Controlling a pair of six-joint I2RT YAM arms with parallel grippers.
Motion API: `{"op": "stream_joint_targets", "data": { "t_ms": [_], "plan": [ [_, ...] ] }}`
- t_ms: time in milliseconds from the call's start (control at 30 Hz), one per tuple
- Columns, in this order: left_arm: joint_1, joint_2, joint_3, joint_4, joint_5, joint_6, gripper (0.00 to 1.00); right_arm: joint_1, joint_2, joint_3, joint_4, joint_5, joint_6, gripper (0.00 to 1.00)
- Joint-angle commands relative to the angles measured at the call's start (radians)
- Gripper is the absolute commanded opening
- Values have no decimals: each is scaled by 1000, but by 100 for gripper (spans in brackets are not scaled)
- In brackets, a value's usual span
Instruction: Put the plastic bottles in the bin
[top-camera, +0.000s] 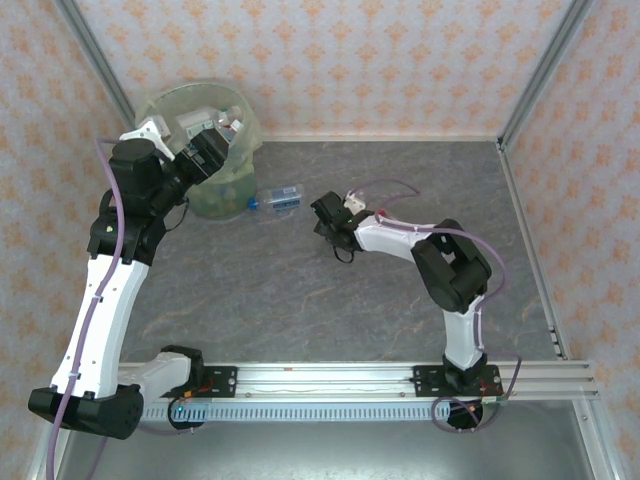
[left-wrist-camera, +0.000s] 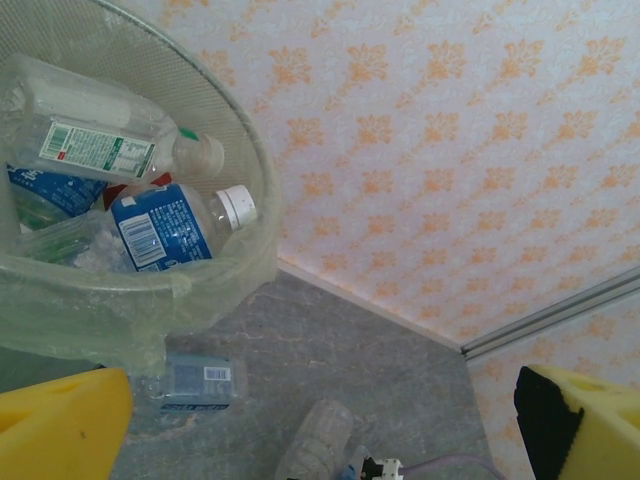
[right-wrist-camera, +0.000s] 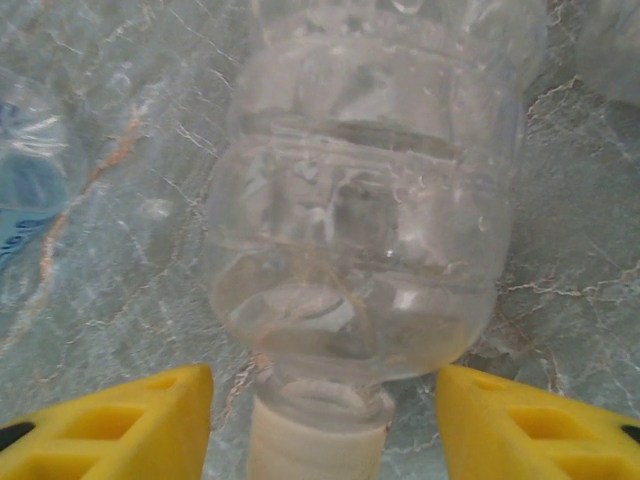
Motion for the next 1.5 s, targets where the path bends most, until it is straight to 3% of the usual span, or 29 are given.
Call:
{"op": "stream_joint_targets", "data": {
  "t_ms": [0,233,467,667,900,1167,1333,1467],
  "plan": [
    [1,-16,41,-44,-33,11,99,-8,29,29,-16,35,3,54],
    [0,-10,47,-52,-24,-3,99,1,-16,11,-33,70,-48,30],
    [4,18,43,-11,-7,-41,99,43,-148,-35,-66,158,-135,22],
    [39,51,67,18,9,-101,99,108,-314,-88,-54,239,-259,22],
    [125,81,83,106,163,-152,99,197,-510,-142,44,264,-488,22],
    [125,129,102,208,308,-171,92,255,-597,-98,42,228,-678,23],
    [108,131,68,232,336,-174,88,268,-614,-83,50,189,-698,24],
    [42,130,25,251,340,-145,87,268,-604,-65,57,134,-680,23]
  ]
}}
